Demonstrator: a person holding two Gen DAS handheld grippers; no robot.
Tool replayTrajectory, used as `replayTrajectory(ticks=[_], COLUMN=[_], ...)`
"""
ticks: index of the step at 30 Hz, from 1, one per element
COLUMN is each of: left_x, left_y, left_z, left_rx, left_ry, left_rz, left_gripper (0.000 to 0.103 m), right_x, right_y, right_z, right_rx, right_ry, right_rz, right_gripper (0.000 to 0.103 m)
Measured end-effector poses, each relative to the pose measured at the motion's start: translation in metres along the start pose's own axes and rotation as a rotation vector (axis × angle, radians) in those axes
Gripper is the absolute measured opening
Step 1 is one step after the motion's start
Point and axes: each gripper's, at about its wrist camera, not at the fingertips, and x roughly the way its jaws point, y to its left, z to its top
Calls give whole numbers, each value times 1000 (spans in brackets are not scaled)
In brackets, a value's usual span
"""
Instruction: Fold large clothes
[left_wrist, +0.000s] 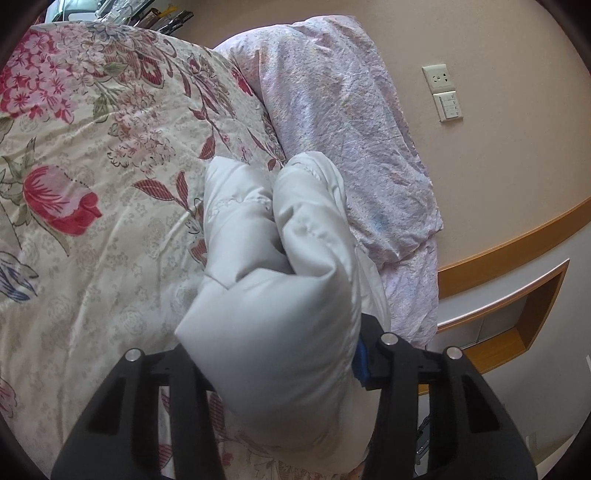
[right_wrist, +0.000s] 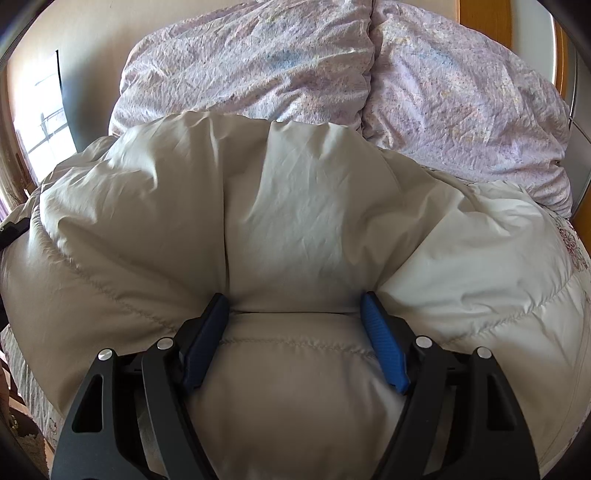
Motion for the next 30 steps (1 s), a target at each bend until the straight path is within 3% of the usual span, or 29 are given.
replayTrajectory(ticks=[4,17,30], left_x=[-4,-13,-3], left_y=[-28,-119,-213], left_z=[-2,-29,-91], left_rx=[114,519,926], left_ry=[-21,-64,-79], left_rz=[13,68,51], left_gripper=[41,40,41], right_x=[0,3,6], right_y=[1,3,4], right_z=[0,-1,1], right_rx=[-3,-2,19], right_ry=[-2,-2,25], right_rz=[-8,-33,-50], right_gripper=[75,75,75])
